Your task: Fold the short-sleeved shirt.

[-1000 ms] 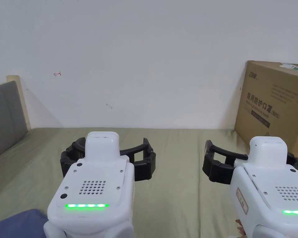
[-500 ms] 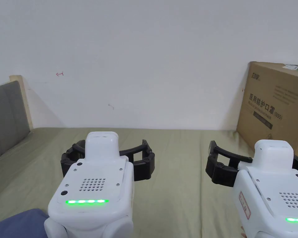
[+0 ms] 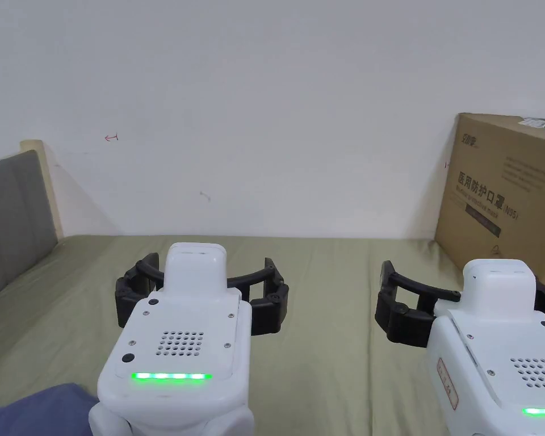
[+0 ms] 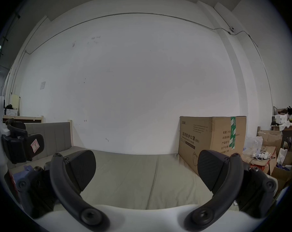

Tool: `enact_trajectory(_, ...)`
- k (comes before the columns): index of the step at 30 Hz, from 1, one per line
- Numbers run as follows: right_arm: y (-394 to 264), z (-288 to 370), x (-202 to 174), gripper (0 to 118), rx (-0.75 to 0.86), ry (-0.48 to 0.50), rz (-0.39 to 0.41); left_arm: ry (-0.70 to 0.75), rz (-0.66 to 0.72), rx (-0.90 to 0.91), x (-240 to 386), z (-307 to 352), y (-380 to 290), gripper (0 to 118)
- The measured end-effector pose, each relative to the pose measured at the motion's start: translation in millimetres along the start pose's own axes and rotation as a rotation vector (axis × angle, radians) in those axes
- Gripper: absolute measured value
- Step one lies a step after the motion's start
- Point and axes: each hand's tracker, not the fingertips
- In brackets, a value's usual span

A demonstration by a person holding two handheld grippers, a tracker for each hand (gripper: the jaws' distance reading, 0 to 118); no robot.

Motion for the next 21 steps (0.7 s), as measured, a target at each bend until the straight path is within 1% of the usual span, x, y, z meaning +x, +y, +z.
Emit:
enact_trajectory(5,-0.5,-0.6,-0.1,118,-0.004,0.0,0.009,-0.024,0.009,-0.007,0.1,-0.5,0.2,118)
enact_trajectory(13,0.0,-3.7,6.7,118,-0.023,-0.011,-0.029,-0.037,0.011,-0.023,0.0,-2.2,0.3,118)
enact_trajectory(16,-0.3,-4.1,8.0,118,-0.027,-0.01,-0.035,-0.024,-0.001,0.004,-0.1,0.4,0.4,114)
enact_trajectory(18,-0.4,-3.2,8.2,116,-0.028,-0.01,-0.036,-0.05,0.004,-0.012,-1.2,-1.3,1.3,112)
enact_trajectory(19,-0.7,-2.5,8.3,112,-0.022,-0.012,-0.039,-0.058,0.005,-0.018,-1.2,-1.2,1.2,103)
enact_trajectory(20,-1.0,-1.9,8.5,102,-0.017,-0.013,-0.045,-0.058,0.0,-0.022,-0.7,-0.6,0.8,89)
enact_trajectory(21,-1.0,-1.4,8.3,83,-0.014,-0.016,-0.047,-0.056,-0.01,-0.024,0.2,0.1,0.1,63)
